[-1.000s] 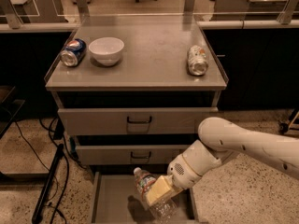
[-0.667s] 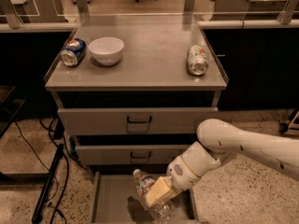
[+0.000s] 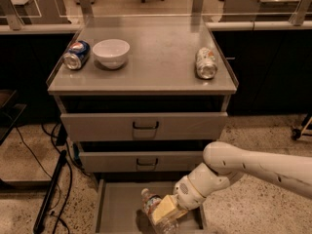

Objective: Place water bottle into bottom drawer

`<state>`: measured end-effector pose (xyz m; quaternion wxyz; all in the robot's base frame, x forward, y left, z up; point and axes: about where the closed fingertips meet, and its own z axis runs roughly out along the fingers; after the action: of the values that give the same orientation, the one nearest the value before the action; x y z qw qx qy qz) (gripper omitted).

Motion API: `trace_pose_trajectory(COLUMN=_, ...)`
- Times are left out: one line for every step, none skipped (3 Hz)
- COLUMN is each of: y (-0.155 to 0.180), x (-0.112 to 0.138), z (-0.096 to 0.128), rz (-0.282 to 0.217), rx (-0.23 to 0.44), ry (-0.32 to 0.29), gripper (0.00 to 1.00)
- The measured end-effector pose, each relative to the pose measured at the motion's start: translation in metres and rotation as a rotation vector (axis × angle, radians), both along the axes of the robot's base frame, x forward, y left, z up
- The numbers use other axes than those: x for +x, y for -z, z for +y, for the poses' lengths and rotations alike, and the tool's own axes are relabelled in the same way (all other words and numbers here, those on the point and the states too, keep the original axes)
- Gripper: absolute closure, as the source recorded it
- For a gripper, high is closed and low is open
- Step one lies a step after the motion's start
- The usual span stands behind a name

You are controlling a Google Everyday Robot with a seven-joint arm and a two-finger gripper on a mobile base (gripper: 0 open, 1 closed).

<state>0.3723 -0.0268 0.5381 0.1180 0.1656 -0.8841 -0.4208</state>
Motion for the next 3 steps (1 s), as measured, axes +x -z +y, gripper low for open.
trace_pose_trajectory(y=0.007, x=-0.001, z=0.001, rz=0.014, rx=0.007, ry=0.006, gripper=1.0)
trace_pose_trajectory(y=0.04, x=0.01, z=-0.003, rz=0.051, rx=-0.003, ry=0.066, gripper=1.0)
trace_pose_trajectory(y=0.076, x=0.022, z=-0.007, rz=0.089, rx=-0.017, ry=0.122, gripper=1.0)
